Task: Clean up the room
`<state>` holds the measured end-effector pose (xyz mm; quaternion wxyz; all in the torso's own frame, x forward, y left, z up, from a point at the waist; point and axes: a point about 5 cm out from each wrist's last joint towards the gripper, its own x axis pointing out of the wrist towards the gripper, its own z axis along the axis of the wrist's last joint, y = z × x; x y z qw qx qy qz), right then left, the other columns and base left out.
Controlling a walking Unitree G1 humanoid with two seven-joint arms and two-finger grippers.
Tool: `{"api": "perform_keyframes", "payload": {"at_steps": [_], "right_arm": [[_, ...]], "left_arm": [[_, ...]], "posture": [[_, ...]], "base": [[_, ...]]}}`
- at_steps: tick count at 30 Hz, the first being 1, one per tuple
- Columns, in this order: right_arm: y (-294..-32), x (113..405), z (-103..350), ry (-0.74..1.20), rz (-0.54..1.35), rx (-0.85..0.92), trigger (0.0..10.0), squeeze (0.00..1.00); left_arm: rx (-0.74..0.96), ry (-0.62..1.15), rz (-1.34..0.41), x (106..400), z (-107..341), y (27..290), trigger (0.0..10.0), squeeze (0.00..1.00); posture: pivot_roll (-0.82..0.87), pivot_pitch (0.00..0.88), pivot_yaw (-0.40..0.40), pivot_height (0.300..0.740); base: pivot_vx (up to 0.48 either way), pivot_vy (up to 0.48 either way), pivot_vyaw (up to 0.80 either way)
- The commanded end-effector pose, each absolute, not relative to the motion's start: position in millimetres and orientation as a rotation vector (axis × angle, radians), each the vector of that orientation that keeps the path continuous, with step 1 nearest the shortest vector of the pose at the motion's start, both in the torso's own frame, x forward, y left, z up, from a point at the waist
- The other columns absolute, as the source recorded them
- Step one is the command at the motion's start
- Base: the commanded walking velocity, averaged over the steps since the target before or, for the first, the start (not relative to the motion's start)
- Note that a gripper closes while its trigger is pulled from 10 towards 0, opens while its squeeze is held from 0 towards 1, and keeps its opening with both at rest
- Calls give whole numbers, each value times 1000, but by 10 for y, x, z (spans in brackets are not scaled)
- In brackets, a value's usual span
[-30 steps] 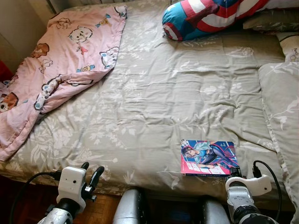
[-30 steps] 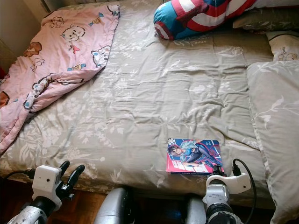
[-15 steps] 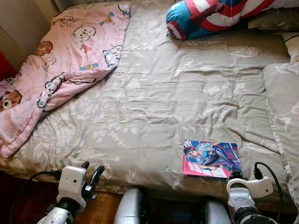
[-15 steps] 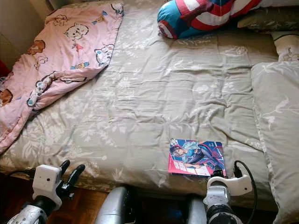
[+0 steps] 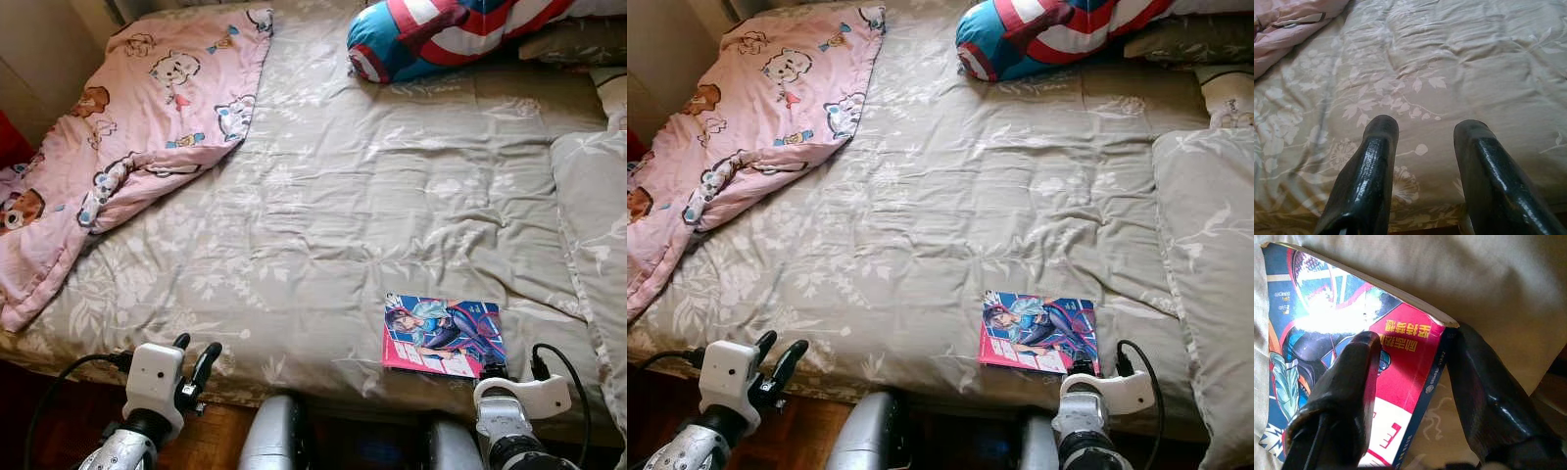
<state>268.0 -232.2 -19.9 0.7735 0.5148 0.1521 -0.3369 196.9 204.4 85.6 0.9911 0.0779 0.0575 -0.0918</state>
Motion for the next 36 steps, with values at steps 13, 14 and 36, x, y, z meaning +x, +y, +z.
{"api": "perform_keyframes", "payload": {"at_steps": [13, 14, 36], "right_arm": [[-2211, 2588, -315, 434, -736, 1081, 10000, 0], [-2211, 2588, -315, 434, -736, 1081, 10000, 0], [-2346, 2385, -393, 378, -824, 995, 10000, 0]], "left_arm": [[170, 161, -181, 1932, 760, 2050, 10000, 0], [170, 161, -181, 1932, 760, 2050, 10000, 0], [139, 138, -178, 2092, 675, 1938, 10000, 0]], "posture": [[161, 232, 125, 648], [161, 232, 125, 648], [82, 194, 80, 648]], "base": [[0, 0, 0], [0, 0, 0], [0, 0, 0]]}}
